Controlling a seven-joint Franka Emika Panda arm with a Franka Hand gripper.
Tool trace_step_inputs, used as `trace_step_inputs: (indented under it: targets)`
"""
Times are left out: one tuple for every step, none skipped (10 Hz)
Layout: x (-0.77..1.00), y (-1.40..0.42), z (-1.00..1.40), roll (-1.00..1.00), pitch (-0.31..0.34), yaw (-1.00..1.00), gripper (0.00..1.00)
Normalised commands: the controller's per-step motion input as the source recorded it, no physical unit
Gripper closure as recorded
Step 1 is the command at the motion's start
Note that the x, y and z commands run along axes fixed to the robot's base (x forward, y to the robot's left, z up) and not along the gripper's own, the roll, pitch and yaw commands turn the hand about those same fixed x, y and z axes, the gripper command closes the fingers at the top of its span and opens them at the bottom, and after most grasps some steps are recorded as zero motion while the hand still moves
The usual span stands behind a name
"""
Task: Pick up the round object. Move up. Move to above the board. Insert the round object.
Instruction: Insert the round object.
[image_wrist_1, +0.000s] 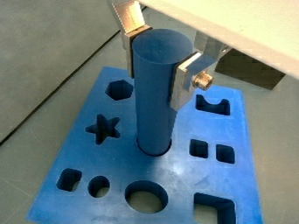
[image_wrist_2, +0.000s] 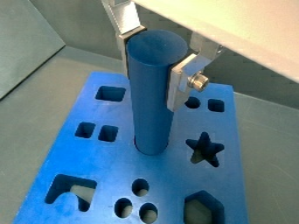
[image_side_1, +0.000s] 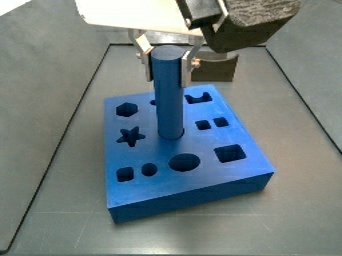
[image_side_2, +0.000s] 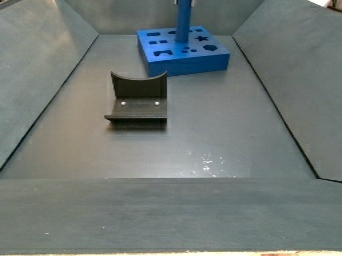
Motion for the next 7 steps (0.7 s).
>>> trace_step_inputs:
  targets:
    - [0.02,0.00,-1.00,0.05,0.003,-0.04,1.00]
    - [0.01,0.01,-1.00,0.00,0.000,-0.17,1.00]
    - [0.09,0.06,-1.00,0.00,0.051,-0.27,1.00]
    - [0.16,0.07,-1.00,0.00,0.086,-0.29,1.00]
    - [0.22,0.07,-1.00,0.01,0.051,-0.32,1.00]
    - [0.23,0.05,-1.00,0.00,0.000,-0.35,1.00]
    - [0.29,0.06,-1.00,0.00,0.011,-0.31,1.00]
